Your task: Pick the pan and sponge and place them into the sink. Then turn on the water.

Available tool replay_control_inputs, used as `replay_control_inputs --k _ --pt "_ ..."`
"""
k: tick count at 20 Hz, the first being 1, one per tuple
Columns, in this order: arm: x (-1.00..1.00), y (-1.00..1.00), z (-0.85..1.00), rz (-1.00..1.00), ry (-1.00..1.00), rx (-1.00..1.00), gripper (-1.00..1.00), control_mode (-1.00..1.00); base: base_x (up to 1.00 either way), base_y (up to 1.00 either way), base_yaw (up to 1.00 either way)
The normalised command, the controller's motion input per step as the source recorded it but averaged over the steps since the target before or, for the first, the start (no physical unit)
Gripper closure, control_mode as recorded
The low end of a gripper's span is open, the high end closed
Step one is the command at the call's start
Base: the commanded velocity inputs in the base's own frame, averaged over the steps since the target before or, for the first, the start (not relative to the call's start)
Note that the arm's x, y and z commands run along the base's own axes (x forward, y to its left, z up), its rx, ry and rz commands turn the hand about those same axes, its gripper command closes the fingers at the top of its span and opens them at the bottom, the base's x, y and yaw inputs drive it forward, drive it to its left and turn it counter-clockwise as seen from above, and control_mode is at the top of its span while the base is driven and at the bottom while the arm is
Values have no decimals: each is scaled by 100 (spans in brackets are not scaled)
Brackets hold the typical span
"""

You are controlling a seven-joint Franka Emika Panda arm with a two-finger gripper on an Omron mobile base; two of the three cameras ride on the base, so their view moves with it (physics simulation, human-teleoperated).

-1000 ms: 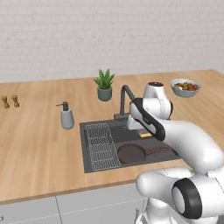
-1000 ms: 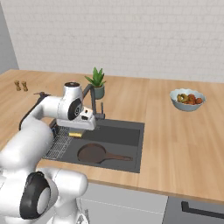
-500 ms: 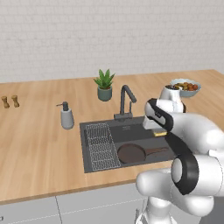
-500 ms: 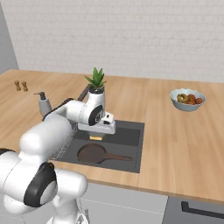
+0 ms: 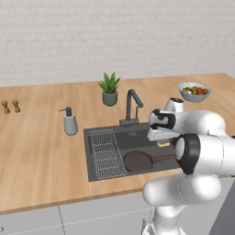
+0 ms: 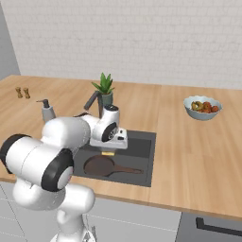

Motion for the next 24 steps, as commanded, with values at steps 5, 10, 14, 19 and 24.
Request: replay_control_inputs --k 5,10,14,19,24 --pt "37 -6 -25 31 7 4 100 -100 0 0 0" --pt "15 0 -25 38 0 0 100 -100 0 0 0" --pt "24 0 -39 41 -8 0 100 -100 0 0 0" --pt "21 0 -36 36 -12 0 100 -100 0 0 0" --pt "5 2 -27 25 -7 0 100 -100 0 0 0"
